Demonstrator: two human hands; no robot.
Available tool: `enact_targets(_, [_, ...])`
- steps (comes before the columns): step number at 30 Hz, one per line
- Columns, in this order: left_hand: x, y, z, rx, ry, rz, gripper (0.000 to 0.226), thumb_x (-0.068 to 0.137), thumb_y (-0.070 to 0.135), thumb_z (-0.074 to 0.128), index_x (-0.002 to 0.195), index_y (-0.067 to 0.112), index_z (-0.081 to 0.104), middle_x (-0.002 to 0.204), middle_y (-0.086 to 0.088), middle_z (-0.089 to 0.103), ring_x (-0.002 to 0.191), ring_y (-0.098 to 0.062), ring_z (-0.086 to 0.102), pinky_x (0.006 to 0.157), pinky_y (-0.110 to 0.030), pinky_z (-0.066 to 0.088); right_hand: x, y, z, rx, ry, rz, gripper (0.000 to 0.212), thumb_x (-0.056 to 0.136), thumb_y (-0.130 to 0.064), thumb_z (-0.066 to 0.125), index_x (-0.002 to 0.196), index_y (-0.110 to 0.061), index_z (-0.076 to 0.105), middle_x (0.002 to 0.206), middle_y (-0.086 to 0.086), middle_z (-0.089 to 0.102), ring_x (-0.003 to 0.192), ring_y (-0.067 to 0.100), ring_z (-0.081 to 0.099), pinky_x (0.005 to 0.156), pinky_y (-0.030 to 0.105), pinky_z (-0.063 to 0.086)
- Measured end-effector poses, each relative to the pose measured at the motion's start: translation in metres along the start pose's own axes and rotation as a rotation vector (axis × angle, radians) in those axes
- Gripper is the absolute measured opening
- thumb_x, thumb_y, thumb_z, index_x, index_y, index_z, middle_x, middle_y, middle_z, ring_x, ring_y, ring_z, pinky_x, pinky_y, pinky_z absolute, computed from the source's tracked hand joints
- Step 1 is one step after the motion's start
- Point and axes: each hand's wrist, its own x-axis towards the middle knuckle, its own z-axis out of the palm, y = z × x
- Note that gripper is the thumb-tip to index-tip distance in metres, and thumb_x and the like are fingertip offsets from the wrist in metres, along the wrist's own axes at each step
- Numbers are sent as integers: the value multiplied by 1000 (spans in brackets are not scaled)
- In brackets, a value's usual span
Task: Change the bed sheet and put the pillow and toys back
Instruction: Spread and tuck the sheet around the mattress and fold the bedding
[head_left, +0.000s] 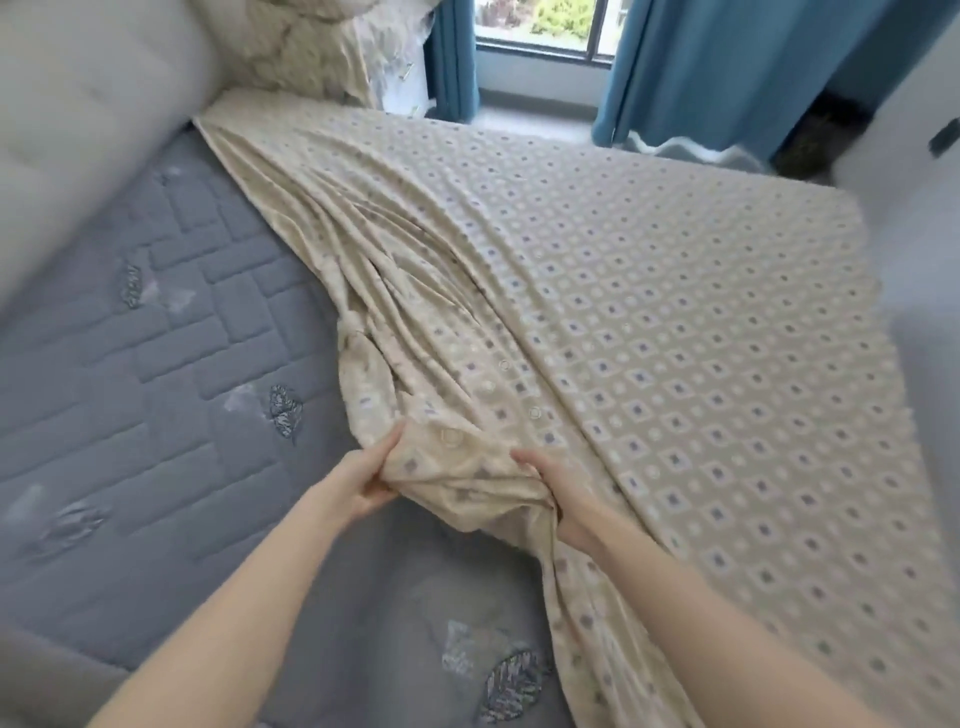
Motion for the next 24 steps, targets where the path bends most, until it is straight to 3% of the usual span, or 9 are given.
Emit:
enact_targets(2, [-26,10,-18,117,17,53,66,63,41,78,121,12,61,109,-4,71,97,-22,68,68,-33,57,-5,-2,14,-135,34,-95,37,79,-36,74,110,-16,69,118,3,65,111,19,59,94,30,46])
enact_targets(7, [-75,29,-50,302,-23,205,48,77,33,74,118,11,63,114,-4,70,101,-17,67,71,-28,58,-8,1,53,-382,305,-235,20,80,-25,70,98,-16,65,106,3,65,100,18,58,82,29,46])
enact_targets(10, [-94,42,-56,652,99,314,39,75,46,75,92,12,66,94,-5,67,80,-16,62,61,-27,49,-18,-1,73,-798,466,-382,12,84,-24,59,96,-23,61,114,-2,56,116,21,45,96,36,42])
enact_targets(12, [-97,53,-63,874,184,419,53,71,53,76,90,5,67,119,-17,53,110,-29,54,87,-41,47,-29,-3,87,-846,428,-539,8,83,-19,56,90,-22,58,104,-6,53,108,18,47,89,30,42])
enact_targets(13, [-98,57,-63,959,225,477,55,72,54,75,95,4,68,141,-7,40,132,-27,36,103,-43,37,-32,-2,91,-831,345,-596,8,81,-16,57,87,-22,58,97,-8,54,100,16,51,81,25,42])
enact_targets(15, [-100,68,-68,1068,210,607,65,73,54,74,107,0,64,148,12,27,141,-15,20,111,-41,26,-40,-2,104,-896,157,-657,12,76,-16,61,86,-22,61,95,-7,59,93,11,54,71,16,38])
enact_targets(18, [-100,86,-63,1151,-14,611,55,78,57,66,85,2,60,109,2,62,94,-17,59,77,-34,46,-45,1,119,-1000,-41,-624,42,68,-33,72,106,-19,59,109,-6,58,101,10,55,84,20,45])
enact_targets(20, [-97,96,-59,1233,-45,642,48,80,59,62,69,13,53,69,8,52,63,-10,48,59,-26,37,-43,4,126,-1033,21,-633,46,70,-38,75,109,-20,58,113,-8,52,104,8,53,90,24,45])
enact_targets(24, [-80,117,-61,1299,-167,684,44,86,57,56,61,27,36,55,16,36,49,0,34,53,-21,26,-43,6,142,-947,275,-698,8,89,-22,61,93,-17,66,109,-7,50,94,10,54,70,7,38])
